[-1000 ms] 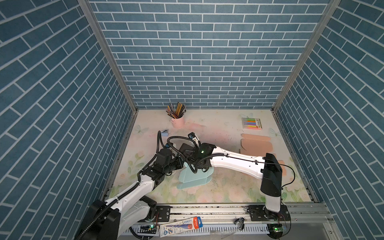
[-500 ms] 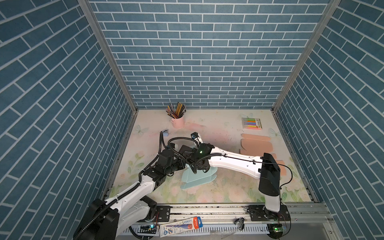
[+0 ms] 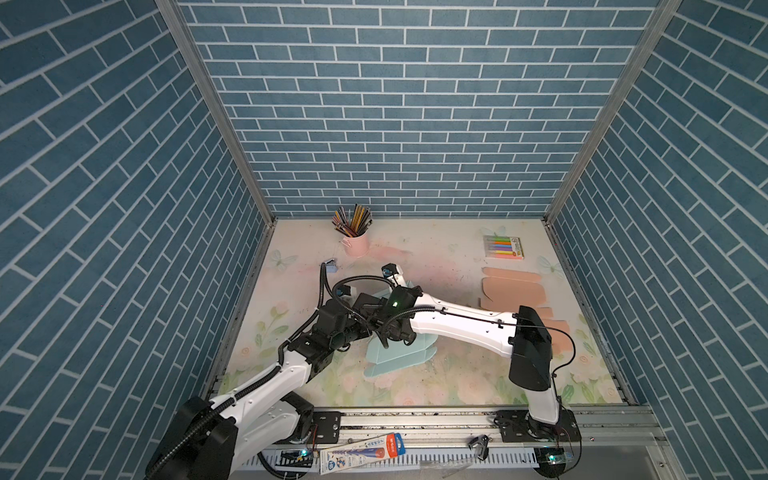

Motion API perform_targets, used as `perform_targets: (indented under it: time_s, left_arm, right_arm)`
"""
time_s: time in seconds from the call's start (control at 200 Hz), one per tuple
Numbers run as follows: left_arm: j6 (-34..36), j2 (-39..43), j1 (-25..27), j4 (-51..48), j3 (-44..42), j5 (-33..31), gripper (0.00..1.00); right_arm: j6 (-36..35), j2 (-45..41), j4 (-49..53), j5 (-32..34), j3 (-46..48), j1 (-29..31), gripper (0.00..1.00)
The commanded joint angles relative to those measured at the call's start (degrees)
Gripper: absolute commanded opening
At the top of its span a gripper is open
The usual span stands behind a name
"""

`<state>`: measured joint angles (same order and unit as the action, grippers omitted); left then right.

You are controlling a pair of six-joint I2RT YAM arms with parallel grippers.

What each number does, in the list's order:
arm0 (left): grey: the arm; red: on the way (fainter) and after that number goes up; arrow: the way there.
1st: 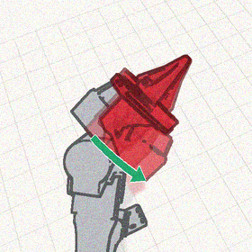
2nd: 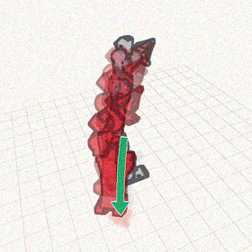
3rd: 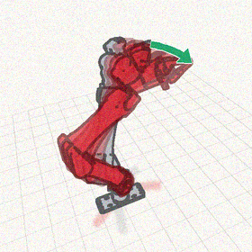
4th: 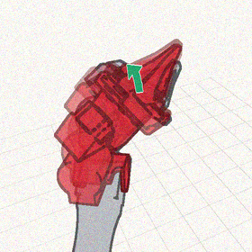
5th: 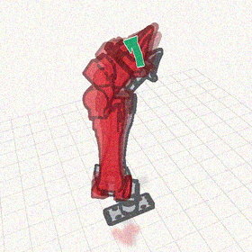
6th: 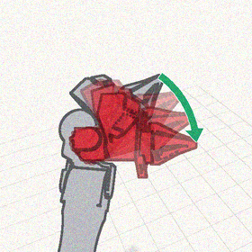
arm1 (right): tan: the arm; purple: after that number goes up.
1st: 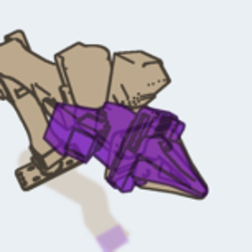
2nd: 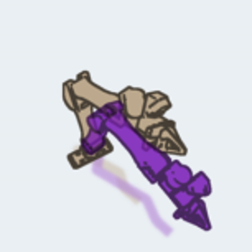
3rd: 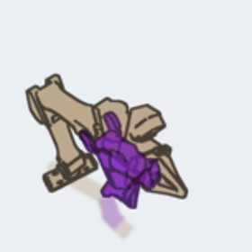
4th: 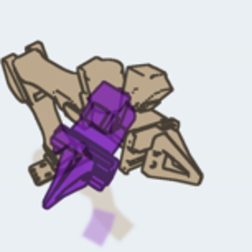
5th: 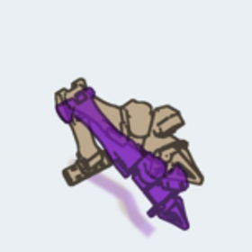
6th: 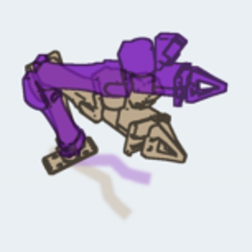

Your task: Fold the paper box

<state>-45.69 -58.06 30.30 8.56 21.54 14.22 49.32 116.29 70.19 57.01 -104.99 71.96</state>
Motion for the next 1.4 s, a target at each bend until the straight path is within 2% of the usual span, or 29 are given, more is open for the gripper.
perform_targets:
  time_s: [0.0,0.375,0.86,1.06,1.195,1.335,1.395]
  left_arm:
    - [-3.00,1.84,0.37,4.93,0.80,1.20,0.08]
    - [-5.72,4.13,0.58,5.87,-1.24,1.51,0.08]
    - [-5.46,2.71,0.62,5.99,-1.37,-0.89,0.07]
    - [-5.07,0.96,0.54,6.65,-1.50,-1.49,0.07]
    - [-3.78,0.28,0.54,5.96,-1.13,-2.70,0.07]
    - [-0.92,-0.14,0.39,4.06,-0.25,-4.57,0.07]
    - [0.81,-0.25,0.21,3.35,0.10,-5.15,0.07]
  right_arm:
    - [7.96,3.50,10.03,4.93,-1.42,-0.90,0.04]
    - [9.48,5.70,12.25,7.66,-3.89,-0.35,0.02]
    - [10.61,3.83,12.25,10.56,-6.19,4.36,0.20]
    - [12.35,2.05,12.25,10.73,-4.86,5.85,0.31]
    - [13.09,0.46,11.84,10.17,-4.70,7.02,0.41]
    - [9.50,-2.61,7.37,7.64,-3.46,8.29,0.52]
    - [6.99,-4.95,3.34,5.91,-1.57,9.10,0.62]
